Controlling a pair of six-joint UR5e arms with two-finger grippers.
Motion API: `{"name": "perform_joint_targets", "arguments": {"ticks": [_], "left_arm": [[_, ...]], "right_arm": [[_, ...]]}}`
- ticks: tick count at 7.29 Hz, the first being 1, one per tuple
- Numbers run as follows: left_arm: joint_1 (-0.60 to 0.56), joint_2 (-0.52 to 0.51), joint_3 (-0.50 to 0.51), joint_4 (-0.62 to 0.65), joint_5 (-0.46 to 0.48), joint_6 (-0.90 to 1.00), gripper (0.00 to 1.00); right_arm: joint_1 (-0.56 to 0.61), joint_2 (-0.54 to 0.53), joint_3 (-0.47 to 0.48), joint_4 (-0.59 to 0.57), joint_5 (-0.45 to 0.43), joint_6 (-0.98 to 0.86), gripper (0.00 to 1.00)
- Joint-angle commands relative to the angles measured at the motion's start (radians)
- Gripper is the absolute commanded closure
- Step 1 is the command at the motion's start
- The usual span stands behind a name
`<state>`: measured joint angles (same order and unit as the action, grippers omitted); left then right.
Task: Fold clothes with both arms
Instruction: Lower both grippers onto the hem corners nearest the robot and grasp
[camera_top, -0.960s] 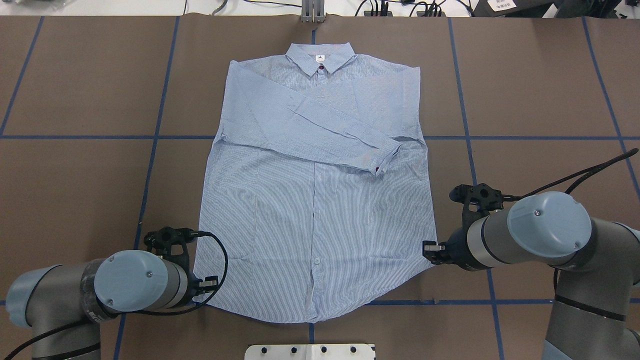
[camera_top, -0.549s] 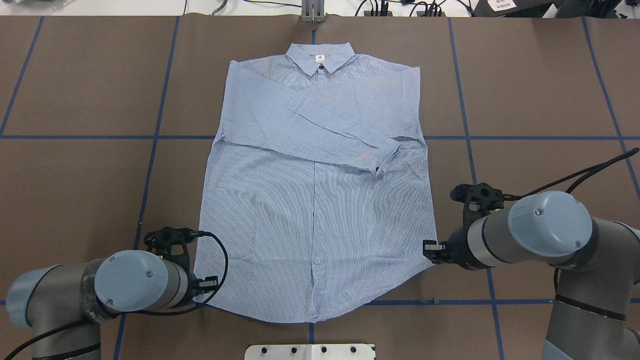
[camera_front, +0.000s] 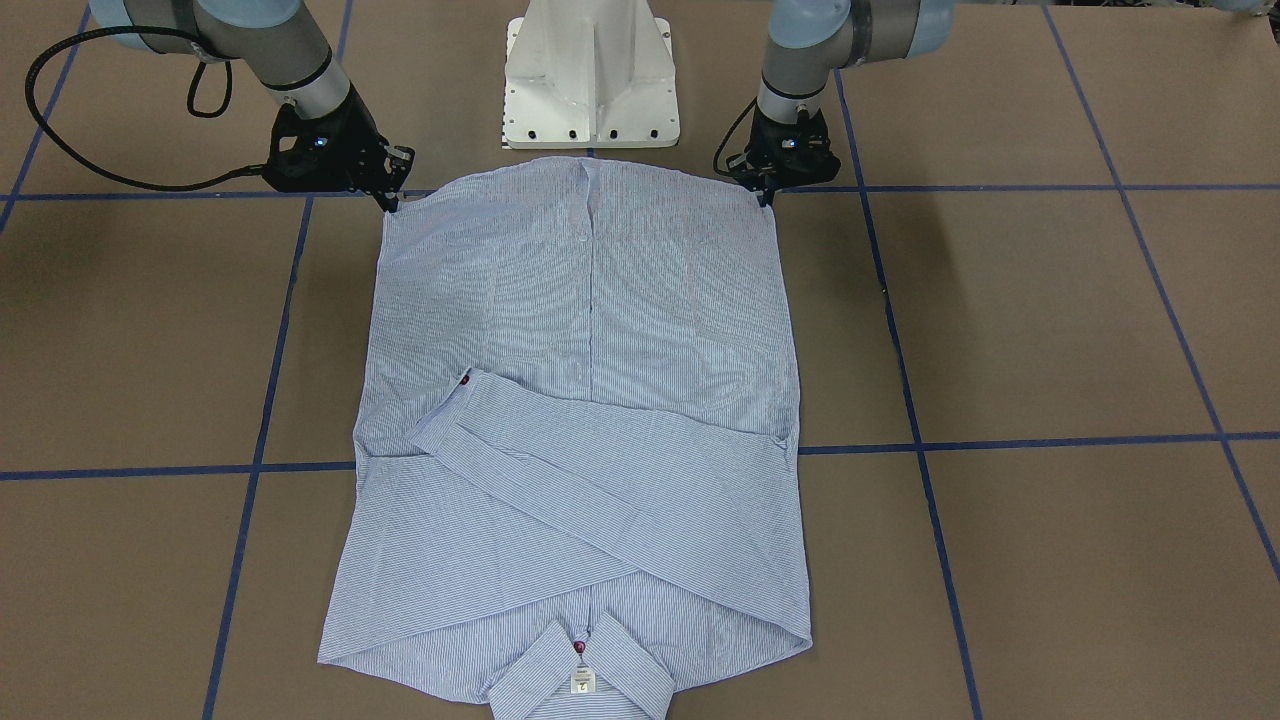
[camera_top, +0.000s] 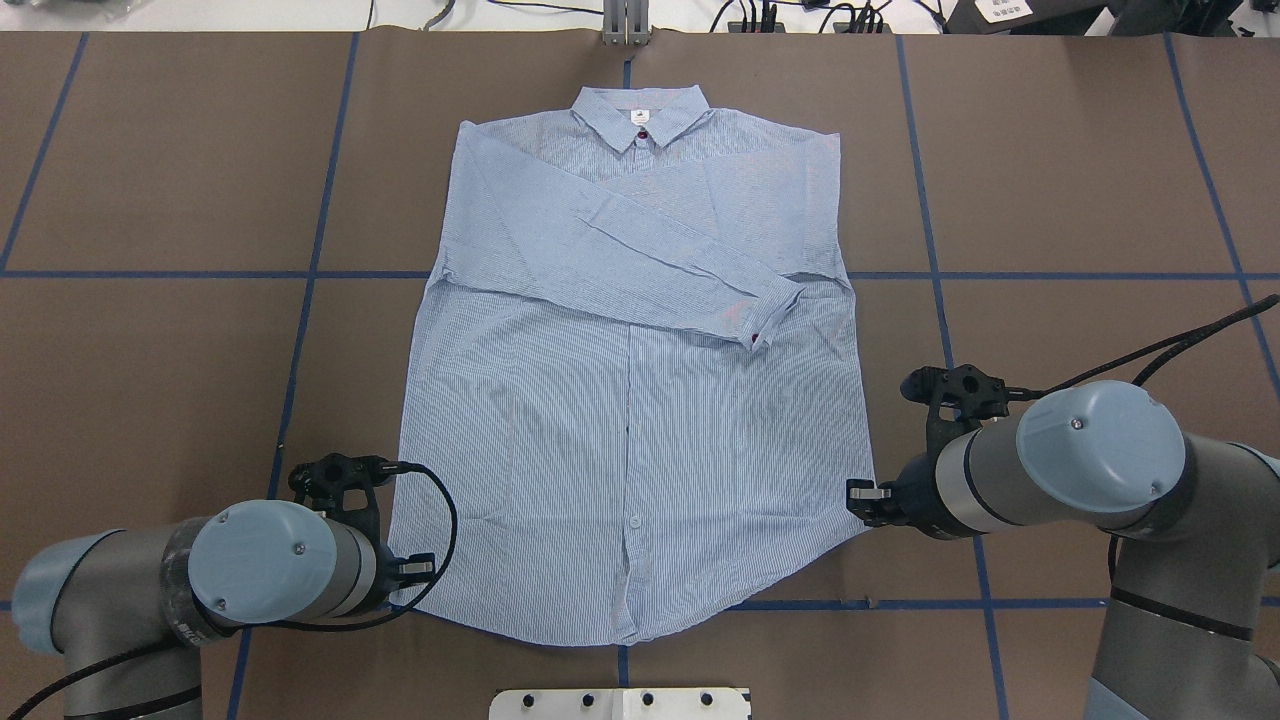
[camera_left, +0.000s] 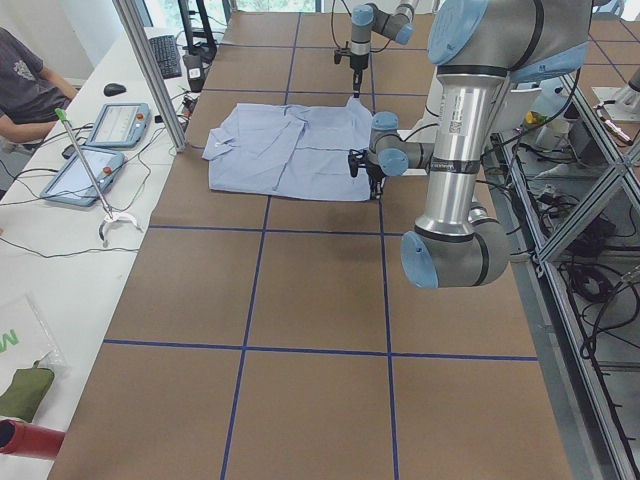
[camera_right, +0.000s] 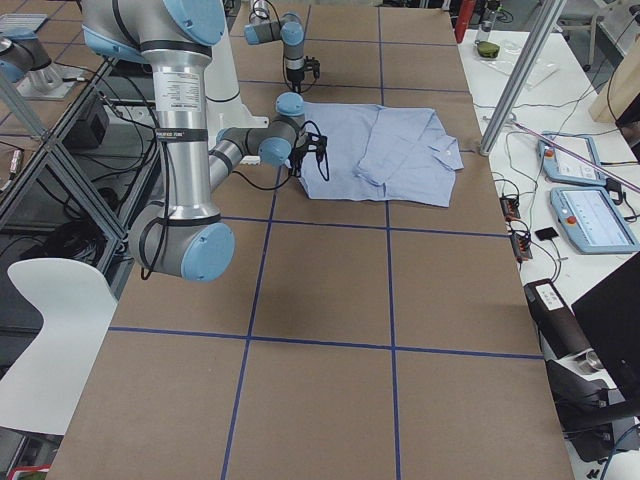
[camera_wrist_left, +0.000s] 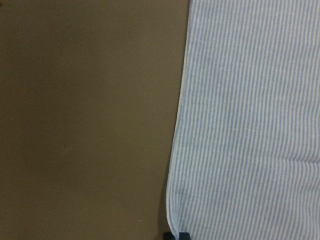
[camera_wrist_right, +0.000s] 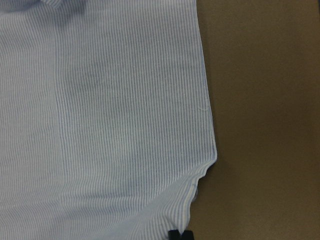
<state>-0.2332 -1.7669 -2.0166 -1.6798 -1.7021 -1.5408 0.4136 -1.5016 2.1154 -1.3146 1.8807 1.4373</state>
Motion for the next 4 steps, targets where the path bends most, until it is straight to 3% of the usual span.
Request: {"name": "perform_joint_targets", "arguments": {"ticks": [1, 4], "left_arm": [[-0.002, 0.006, -0.051, 0.005, -0.001, -0.045, 1.00], [-0.006, 0.006, -0.288, 0.216, -0.057, -0.044, 1.00]], "right_arm": [[0.010, 0.001, 0.002, 0.002, 0.017, 0.000, 1.00], [0.037, 0.000, 0.060, 0.002, 0.132, -0.003, 1.00]]}}
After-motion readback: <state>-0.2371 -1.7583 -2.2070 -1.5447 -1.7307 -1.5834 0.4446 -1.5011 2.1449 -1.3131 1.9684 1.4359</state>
